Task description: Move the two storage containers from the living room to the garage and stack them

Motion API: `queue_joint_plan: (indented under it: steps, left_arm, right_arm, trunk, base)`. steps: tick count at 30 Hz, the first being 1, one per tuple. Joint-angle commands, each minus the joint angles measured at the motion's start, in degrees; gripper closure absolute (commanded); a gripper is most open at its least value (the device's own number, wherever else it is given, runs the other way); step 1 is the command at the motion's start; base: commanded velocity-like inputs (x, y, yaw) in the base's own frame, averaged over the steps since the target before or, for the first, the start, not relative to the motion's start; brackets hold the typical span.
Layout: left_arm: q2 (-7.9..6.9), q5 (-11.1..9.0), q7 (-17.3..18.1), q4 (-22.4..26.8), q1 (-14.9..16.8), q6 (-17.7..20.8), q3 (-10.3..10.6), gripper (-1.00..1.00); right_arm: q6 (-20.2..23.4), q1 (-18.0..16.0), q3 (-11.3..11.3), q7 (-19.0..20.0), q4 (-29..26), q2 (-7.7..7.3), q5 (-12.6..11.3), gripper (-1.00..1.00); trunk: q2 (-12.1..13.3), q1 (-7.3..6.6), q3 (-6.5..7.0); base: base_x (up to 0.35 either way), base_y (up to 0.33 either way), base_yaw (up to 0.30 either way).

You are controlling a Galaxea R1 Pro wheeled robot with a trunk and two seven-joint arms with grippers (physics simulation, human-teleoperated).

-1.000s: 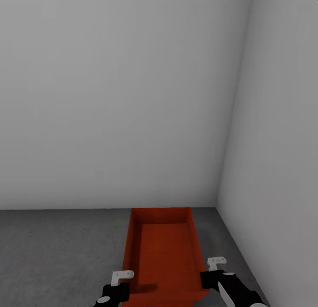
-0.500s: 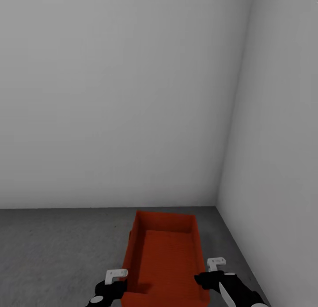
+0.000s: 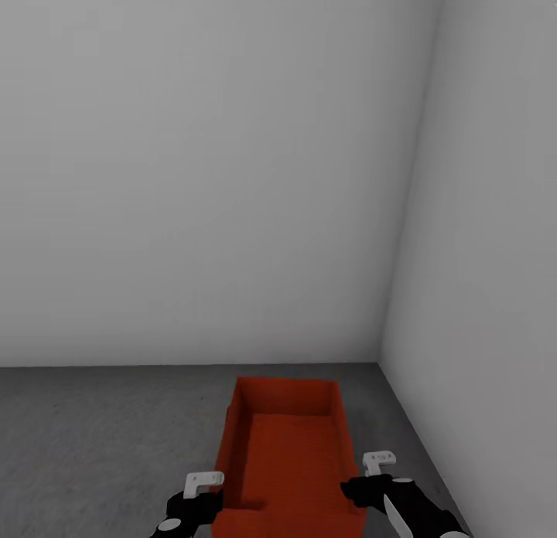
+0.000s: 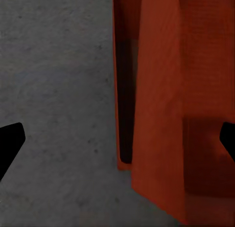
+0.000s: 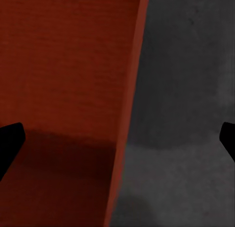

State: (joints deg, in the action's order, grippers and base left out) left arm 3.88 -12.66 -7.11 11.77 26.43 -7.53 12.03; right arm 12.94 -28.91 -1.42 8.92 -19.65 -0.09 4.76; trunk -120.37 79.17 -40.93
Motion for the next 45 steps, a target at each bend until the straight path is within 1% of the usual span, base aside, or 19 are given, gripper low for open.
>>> queue_joint_plan:
  steps: [1, 45]
  left_arm:
    - [-0.02, -0.61, -0.3, -0.08, 0.03, -0.22, 0.54, -1.0]
    - [0.0, -0.61, -0.41, -0.17, 0.01, 0.15, 0.47, -1.0]
  right_arm:
    - [0.32, 0.0, -0.16, 0.31, -0.13, 0.0, 0.51, -1.0]
    - [0.33, 0.0, -0.1, 0.14, -0.1, 0.0, 0.51, -1.0]
  trunk:
    - [0.39, -0.24, 0.12]
    - [18.04, -9.9, 8.02]
  base:
    - [0.0, 0.0, 0.0]
    - [0.0, 0.0, 0.0]
